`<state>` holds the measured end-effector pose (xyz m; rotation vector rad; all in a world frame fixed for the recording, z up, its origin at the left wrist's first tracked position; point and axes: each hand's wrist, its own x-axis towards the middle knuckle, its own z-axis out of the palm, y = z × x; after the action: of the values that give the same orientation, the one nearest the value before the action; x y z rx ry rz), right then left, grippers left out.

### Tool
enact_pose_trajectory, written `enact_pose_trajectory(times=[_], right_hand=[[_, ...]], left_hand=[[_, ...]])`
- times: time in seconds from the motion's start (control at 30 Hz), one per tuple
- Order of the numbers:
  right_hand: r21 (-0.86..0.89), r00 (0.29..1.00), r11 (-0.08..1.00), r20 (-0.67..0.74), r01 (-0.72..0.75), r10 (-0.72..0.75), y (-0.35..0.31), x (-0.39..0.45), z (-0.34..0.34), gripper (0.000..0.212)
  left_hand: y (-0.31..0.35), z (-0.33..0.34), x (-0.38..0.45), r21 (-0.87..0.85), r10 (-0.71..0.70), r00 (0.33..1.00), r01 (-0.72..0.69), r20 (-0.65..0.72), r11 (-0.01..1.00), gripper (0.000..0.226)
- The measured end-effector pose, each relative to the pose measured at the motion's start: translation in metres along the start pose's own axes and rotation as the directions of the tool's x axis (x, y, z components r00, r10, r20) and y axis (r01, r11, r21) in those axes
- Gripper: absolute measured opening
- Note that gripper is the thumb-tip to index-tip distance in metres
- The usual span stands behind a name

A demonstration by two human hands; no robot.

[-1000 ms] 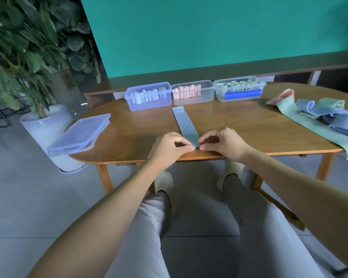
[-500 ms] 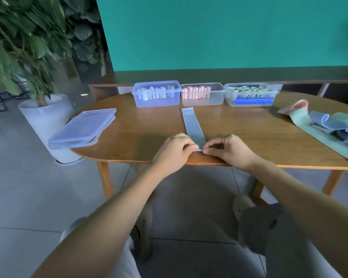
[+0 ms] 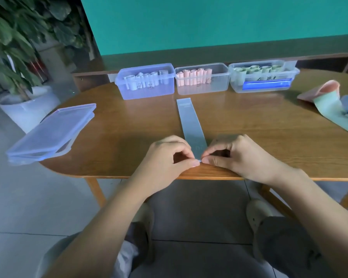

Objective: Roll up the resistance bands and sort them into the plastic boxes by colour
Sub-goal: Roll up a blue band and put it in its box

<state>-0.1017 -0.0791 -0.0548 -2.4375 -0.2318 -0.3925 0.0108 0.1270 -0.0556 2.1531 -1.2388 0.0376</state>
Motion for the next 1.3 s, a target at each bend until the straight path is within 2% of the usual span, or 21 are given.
enact_pose_trajectory(times=[0.23,0.33,0.47,0.63,0.7,0.77,0.97,1.07,1.17,1.3], right_hand=[[0.055,0.996,0.996,0.051,-0.075,0.072,0.000,0.005,-0.007,0.017],[0.089,0.989,0.988,0.090,-0.125,0.117,-0.001,0.011,-0.011,0.010],[0.120,0.967,0.967,0.144,-0.226,0.209,0.000,0.019,-0.015,0.006],[0.131,0.962,0.956,0.113,-0.264,0.250,0.003,0.026,-0.013,0.009],[0.180,0.965,0.951,0.126,-0.250,0.230,0.003,0.026,-0.012,0.007],[0.197,0.973,0.957,0.139,-0.212,0.187,0.002,0.023,-0.012,0.004],[-0.014,0.993,0.998,0.103,-0.061,0.062,0.002,0.012,-0.006,0.011],[-0.073,0.995,0.997,0.095,-0.024,0.031,0.002,0.008,-0.005,0.012],[-0.038,0.997,0.999,0.067,-0.038,0.041,0.002,0.008,-0.004,0.018],[-0.064,0.999,0.997,0.029,-0.032,0.034,0.004,0.013,-0.004,0.013]], left_hand=[[0.001,0.001,0.000,0.025,-0.036,0.999,0.037,-0.032,0.999,0.020],[-0.001,0.002,0.004,0.036,-0.067,0.997,0.068,-0.047,0.997,0.022],[-0.004,0.002,0.009,0.019,-0.123,0.992,0.123,-0.002,0.992,0.021],[-0.002,0.000,0.012,-0.017,-0.130,0.991,0.130,-0.034,0.991,0.010],[-0.001,0.000,0.012,-0.053,-0.086,0.996,0.085,-0.023,0.995,0.002],[0.001,0.000,0.011,-0.074,-0.033,0.999,0.034,0.009,0.997,0.006],[-0.003,0.000,0.008,0.023,0.079,0.996,-0.080,0.044,0.997,0.011],[-0.001,-0.002,0.007,0.033,0.063,0.996,-0.065,0.059,0.997,0.012],[0.000,0.000,0.009,0.068,0.026,0.997,-0.030,0.068,0.997,0.014],[-0.002,0.002,0.012,0.100,0.056,0.998,-0.058,0.022,0.993,0.013]])
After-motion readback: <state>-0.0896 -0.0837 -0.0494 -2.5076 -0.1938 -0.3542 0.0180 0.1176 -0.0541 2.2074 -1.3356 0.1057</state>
